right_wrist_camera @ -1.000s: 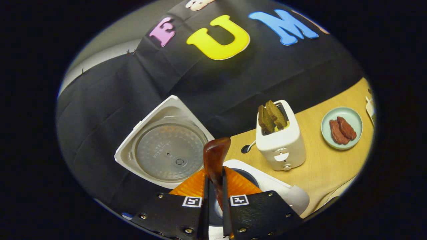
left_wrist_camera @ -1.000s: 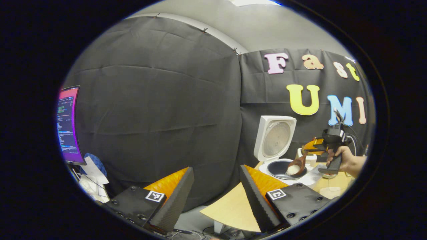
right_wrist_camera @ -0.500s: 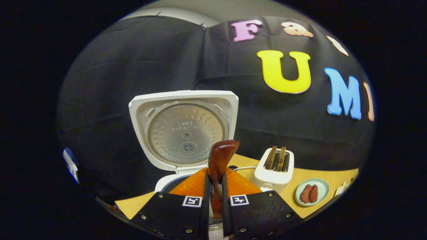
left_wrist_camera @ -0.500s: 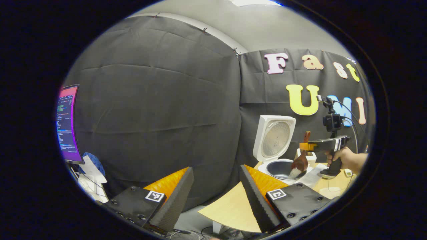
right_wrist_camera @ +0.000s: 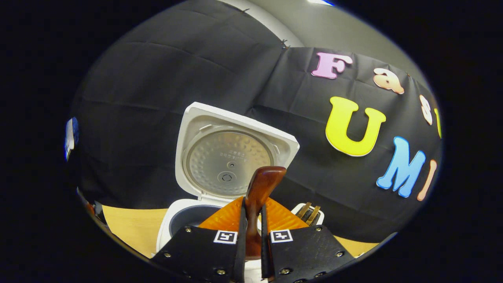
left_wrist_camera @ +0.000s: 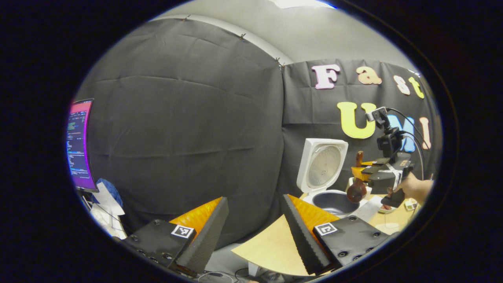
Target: Close the left gripper, press the button to open the rice cooker; take a wooden spoon from the chopstick holder with the right hand, scoop a spoonful of rice and pour it into the rice cooker, then put the wooden spoon back into the chopstick holder.
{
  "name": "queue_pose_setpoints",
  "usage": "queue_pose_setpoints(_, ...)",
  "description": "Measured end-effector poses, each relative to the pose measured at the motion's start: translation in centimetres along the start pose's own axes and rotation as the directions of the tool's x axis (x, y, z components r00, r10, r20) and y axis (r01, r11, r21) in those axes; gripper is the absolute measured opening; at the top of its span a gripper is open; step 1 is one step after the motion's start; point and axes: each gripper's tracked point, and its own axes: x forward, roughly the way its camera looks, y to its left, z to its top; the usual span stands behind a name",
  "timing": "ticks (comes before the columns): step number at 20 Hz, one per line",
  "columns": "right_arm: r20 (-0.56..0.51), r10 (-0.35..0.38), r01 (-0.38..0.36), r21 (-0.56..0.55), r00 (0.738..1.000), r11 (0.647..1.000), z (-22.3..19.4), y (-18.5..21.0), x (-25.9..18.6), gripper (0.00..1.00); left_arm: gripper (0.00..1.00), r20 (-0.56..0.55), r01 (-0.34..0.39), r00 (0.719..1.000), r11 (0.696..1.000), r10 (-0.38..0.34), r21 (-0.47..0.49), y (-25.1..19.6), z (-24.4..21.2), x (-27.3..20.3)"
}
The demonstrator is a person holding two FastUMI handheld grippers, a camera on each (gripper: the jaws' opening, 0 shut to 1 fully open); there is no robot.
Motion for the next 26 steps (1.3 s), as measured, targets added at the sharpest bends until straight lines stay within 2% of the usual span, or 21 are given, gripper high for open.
queue_pose_setpoints(2, -0.008, 0.030, -0.028, 0.153, 1.000, 0.988, 0.1, -0.2, -0.1, 0.17, 0.96, 0.005, 0.003, 1.000, 1.000, -0.003, 0.001, -0.1, 0.2, -0.1)
queue_pose_setpoints(3, -0.012, 0.045, -0.041, 0.235, 0.999, 0.971, 0.1, -0.4, -0.2, 0.17, 0.96, 0.007, 0.004, 1.000, 1.000, -0.004, 0.001, -0.1, 0.2, 0.0)
queue_pose_setpoints(5, -0.011, 0.071, -0.060, 0.398, 0.997, 0.915, 0.5, -1.2, -0.6, 0.17, 0.96, 0.008, 0.008, 1.000, 1.000, -0.008, 0.000, -0.3, 0.4, -0.1)
queue_pose_setpoints(6, -0.011, 0.081, -0.066, 0.476, 0.997, 0.877, 0.7, -1.7, -0.8, 0.17, 0.96, 0.011, 0.011, 1.000, 1.000, -0.011, 0.001, -0.4, 0.7, -0.2)
queue_pose_setpoints(8, 0.001, 0.105, -0.083, 0.623, 0.995, 0.778, 1.0, -2.5, -1.1, 0.16, 0.96, 0.019, 0.021, 1.000, 1.000, -0.021, 0.006, -0.7, 1.2, -0.5)
queue_pose_setpoints(11, 0.036, 0.094, -0.088, 0.763, 0.995, 0.641, 1.1, -5.0, -2.5, 0.16, 0.96, 0.033, 0.042, 0.999, 0.999, -0.043, 0.017, -1.7, 2.1, -0.8)
queue_pose_setpoints(13, 0.054, 0.069, -0.085, 0.805, 0.996, 0.587, 1.1, -6.8, -3.5, 0.16, 0.96, 0.042, 0.060, 0.997, 0.998, -0.061, 0.020, -3.1, 2.6, -0.5)
queue_pose_setpoints(14, 0.056, 0.052, -0.076, 0.812, 0.997, 0.578, 1.0, -7.7, -4.2, 0.16, 0.96, 0.045, 0.072, 0.996, 0.997, -0.073, 0.020, -3.9, 2.9, -0.4)
queue_pose_setpoints(15, 0.055, 0.038, -0.067, 0.815, 0.998, 0.576, 0.8, -8.6, -5.0, 0.16, 1.00, 0.049, 0.084, 0.995, 0.996, -0.085, 0.021, -4.7, 3.1, -0.4)
queue_pose_setpoints(16, 0.057, 0.023, -0.060, 0.817, 0.998, 0.574, 0.6, -9.7, -5.9, 0.16, 0.96, 0.054, 0.098, 0.994, 0.995, -0.099, 0.022, -5.5, 3.3, -0.4)
queue_pose_setpoints(17, 0.059, 0.012, -0.055, 0.819, 0.998, 0.571, 0.4, -10.7, -6.8, 0.16, 1.00, 0.060, 0.112, 0.992, 0.993, -0.113, 0.024, -6.1, 3.6, -0.7)
queue_pose_setpoints(18, 0.063, -0.001, -0.052, 0.823, 0.998, 0.565, 0.4, -11.8, -7.8, 0.17, 1.00, 0.064, 0.127, 0.990, 0.992, -0.128, 0.027, -6.8, 4.0, -0.8)
queue_pose_setpoints(19, 0.066, -0.014, -0.047, 0.827, 0.998, 0.560, 0.2, -12.6, -8.7, 0.16, 0.91, 0.070, 0.141, 0.987, 0.990, -0.143, 0.031, -7.8, 4.3, -0.8)
queue_pose_setpoints(23, 0.062, -0.080, -0.007, 0.832, 0.995, 0.555, -0.7, -16.7, -12.3, 0.16, 0.96, 0.091, 0.204, 0.974, 0.978, -0.206, 0.037, -11.6, 5.3, -1.3)
queue_pose_setpoints(24, 0.057, -0.094, 0.004, 0.833, 0.994, 0.553, -1.0, -17.7, -13.2, 0.16, 1.00, 0.096, 0.219, 0.970, 0.975, -0.222, 0.039, -12.5, 5.5, -1.5)
queue_pose_setpoints(25, 0.053, -0.111, 0.016, 0.836, 0.992, 0.548, -1.6, -18.7, -14.1, 0.16, 1.00, 0.101, 0.233, 0.966, 0.972, -0.236, 0.041, -13.5, 5.8, -1.6)
queue_pose_setpoints(26, 0.050, -0.125, 0.026, 0.838, 0.991, 0.545, -1.9, -19.7, -15.0, 0.16, 0.95, 0.105, 0.247, 0.962, 0.968, -0.250, 0.042, -14.4, 5.9, -1.7)
